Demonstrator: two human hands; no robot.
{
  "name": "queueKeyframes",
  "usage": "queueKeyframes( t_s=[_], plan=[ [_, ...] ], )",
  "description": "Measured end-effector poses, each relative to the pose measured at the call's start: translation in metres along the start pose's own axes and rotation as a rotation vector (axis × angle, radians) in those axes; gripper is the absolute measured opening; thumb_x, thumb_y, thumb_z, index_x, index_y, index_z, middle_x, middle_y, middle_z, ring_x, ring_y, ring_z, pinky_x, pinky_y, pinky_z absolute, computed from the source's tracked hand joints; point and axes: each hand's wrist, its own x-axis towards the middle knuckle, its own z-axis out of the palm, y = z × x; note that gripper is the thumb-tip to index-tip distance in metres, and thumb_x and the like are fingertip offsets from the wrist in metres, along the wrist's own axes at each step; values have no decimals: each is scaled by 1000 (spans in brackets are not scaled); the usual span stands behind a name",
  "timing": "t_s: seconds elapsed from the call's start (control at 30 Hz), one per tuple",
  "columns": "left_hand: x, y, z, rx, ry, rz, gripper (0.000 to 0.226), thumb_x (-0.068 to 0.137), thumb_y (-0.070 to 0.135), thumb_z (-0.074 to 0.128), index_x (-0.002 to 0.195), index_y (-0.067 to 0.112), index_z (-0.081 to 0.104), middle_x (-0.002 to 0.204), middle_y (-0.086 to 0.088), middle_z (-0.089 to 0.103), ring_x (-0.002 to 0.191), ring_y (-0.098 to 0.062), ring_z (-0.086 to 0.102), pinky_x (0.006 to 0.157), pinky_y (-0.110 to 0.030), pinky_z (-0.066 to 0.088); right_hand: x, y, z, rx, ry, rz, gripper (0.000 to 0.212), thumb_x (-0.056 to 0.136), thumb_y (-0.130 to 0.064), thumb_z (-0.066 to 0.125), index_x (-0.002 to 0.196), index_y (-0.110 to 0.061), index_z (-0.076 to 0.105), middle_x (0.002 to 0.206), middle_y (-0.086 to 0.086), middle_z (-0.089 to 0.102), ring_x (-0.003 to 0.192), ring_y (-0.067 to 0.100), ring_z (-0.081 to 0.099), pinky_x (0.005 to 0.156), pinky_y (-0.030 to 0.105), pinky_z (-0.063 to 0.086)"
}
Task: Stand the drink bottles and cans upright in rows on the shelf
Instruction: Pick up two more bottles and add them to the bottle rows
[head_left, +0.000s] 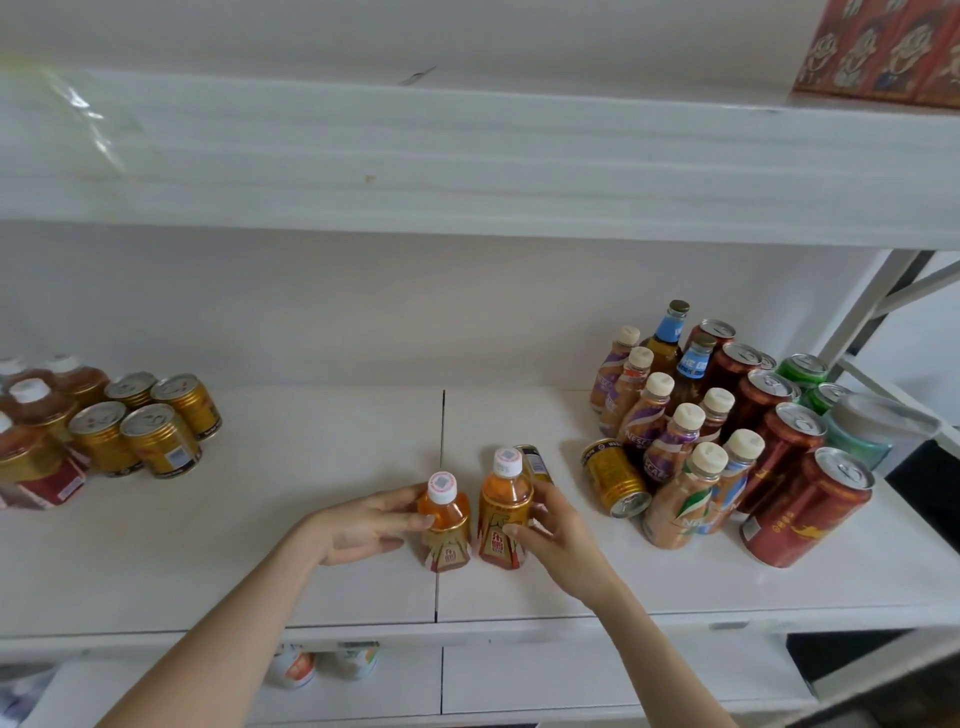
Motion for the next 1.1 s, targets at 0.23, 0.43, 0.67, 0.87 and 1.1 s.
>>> queueKeyframes(
  t_s=[0.23, 0.43, 0.67, 0.87, 1.1],
  plan=[
    [0, -13, 21, 118, 230, 184, 64, 69, 7, 83, 125, 22, 55, 123, -1, 66, 119, -18, 59, 96, -38, 52, -5, 10, -3, -180, -111, 30, 53, 88, -8, 61, 133, -23, 40, 127, -8, 56, 119, 5, 52, 96, 22, 44],
    [-1, -17, 18, 172, 253, 207, 55, 75, 9, 79, 124, 21, 58, 122, -3, 66, 117, -16, 60, 100, -36, 49, -1, 6, -8, -210, -67, 90, 63, 78, -7, 71, 133, -25, 44, 127, -7, 57, 121, 9, 52, 100, 39, 48],
    [6, -16, 41, 248, 352, 213, 67, 57, 17, 90, 112, 31, 56, 107, 7, 71, 96, -9, 69, 78, -22, 55, 2, 6, -7, -178, -54, 86, 61, 73, -4, 77, 127, -17, 49, 123, 0, 62, 117, 15, 58, 100, 38, 50],
    [8, -20, 42, 257, 359, 237, 58, 67, 15, 84, 116, 29, 55, 113, 6, 68, 104, -7, 65, 83, -29, 57, 3, 7, -6, -154, -49, 104, 62, 73, 0, 75, 127, -15, 49, 123, 2, 63, 116, 15, 59, 101, 40, 49],
    [8, -20, 41, 225, 337, 232, 60, 69, 10, 83, 120, 25, 56, 114, 4, 68, 103, -5, 65, 80, -23, 56, 3, 7, -3, -167, -28, 93, 63, 68, -5, 79, 123, -19, 51, 117, -4, 65, 111, 12, 61, 95, 30, 51]
  ],
)
